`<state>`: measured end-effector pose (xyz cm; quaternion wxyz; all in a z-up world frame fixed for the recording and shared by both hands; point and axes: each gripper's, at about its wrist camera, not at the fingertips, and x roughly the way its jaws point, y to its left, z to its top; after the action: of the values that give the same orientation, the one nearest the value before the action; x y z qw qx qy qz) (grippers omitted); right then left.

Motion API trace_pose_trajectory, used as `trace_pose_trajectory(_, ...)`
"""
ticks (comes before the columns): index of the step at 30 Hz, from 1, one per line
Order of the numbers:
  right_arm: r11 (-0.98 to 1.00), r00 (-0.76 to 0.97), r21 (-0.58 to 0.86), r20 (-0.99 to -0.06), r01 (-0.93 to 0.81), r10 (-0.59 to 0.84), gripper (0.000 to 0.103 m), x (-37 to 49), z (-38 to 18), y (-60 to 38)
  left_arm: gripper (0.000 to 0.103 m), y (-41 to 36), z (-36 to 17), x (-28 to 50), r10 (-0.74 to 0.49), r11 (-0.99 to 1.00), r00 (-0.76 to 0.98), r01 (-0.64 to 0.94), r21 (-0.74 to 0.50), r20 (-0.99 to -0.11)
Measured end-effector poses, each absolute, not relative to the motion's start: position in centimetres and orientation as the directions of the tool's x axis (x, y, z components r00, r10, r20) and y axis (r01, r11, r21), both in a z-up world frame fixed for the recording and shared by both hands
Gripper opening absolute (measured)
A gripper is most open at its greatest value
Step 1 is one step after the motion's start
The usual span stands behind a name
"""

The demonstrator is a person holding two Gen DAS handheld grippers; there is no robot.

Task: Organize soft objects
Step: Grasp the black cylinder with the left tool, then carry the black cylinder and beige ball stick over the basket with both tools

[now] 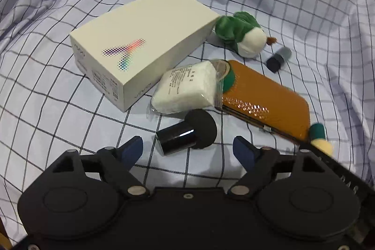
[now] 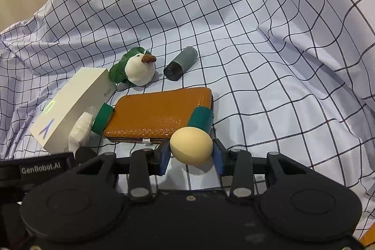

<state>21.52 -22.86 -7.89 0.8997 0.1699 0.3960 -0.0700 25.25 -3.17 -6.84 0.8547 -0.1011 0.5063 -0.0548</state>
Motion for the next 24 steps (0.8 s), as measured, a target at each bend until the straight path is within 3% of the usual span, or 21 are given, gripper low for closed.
trace_pose_trajectory(5,0.933,0.672,0.246,-0.741,0.264,0.005,0.037,21.7,-8.1,-22.8,0.081,-3.3,-7.1,26.0,-0.193,0.963,0.479,-0.075,-0.259,-0.856)
trace_pose_trajectory(10,0.931,0.667,0.247,-0.745,0.268,0.005,0.037,21.7,-8.2,-23.0,0.054,-3.4,-7.3,26.0,-0.186,0.96,0.485,-0.094,-0.262,-0.855)
trace_pose_trajectory(24,0.932,0.698,0.245,-0.716,0.267,-0.012,0.037,20.4,-6.4,-22.7,0.054,-2.3,-5.9,24.2,-0.245,0.957,0.498,-0.011,-0.289,-0.832)
